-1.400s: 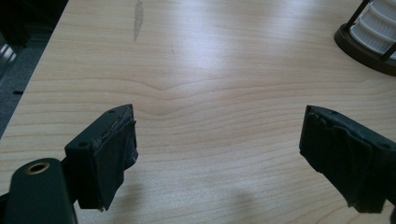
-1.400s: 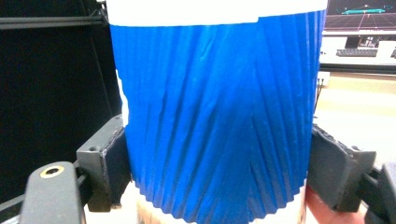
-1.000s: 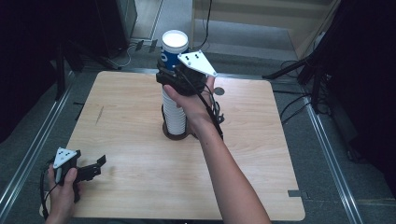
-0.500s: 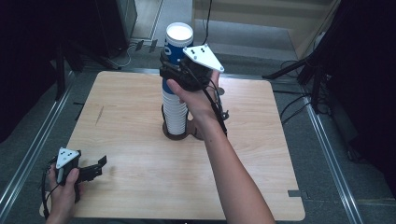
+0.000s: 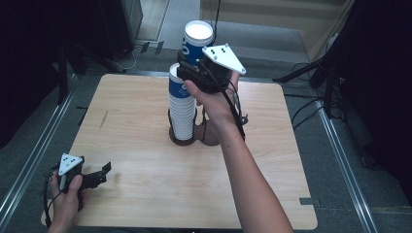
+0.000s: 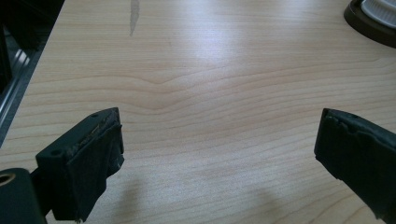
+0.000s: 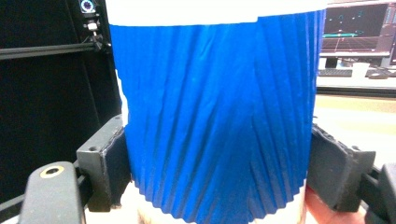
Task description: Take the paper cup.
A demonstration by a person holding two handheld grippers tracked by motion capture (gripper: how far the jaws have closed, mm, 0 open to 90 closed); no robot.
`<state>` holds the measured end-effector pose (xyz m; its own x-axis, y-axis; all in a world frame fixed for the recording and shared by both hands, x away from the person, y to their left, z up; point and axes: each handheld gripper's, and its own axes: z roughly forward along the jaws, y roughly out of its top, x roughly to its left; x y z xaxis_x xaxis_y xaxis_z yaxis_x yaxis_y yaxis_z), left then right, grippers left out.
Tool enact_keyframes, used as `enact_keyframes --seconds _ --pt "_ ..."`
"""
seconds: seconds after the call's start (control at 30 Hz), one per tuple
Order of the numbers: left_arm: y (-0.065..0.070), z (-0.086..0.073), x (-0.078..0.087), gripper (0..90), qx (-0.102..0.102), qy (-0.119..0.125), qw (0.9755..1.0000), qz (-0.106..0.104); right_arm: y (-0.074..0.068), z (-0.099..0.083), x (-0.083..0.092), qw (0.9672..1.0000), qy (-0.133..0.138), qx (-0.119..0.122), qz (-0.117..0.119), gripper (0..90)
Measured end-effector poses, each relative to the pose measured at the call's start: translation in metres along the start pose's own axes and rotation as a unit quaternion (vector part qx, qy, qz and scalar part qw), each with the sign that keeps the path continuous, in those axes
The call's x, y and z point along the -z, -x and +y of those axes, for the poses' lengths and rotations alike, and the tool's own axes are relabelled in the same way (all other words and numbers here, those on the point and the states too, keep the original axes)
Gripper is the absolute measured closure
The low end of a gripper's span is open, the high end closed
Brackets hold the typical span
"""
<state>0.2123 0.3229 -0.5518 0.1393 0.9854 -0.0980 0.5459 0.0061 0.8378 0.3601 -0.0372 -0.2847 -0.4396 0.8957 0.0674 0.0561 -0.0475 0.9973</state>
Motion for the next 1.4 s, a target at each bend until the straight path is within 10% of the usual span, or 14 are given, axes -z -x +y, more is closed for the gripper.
enact_keyframes --seconds 1.4 --pt "0.003 0.000 0.000 2.0 -0.008 0.002 0.9999 0.008 0.066 -0.024 0.045 0.9983 -0.014 -0.013 -0.055 18.3"
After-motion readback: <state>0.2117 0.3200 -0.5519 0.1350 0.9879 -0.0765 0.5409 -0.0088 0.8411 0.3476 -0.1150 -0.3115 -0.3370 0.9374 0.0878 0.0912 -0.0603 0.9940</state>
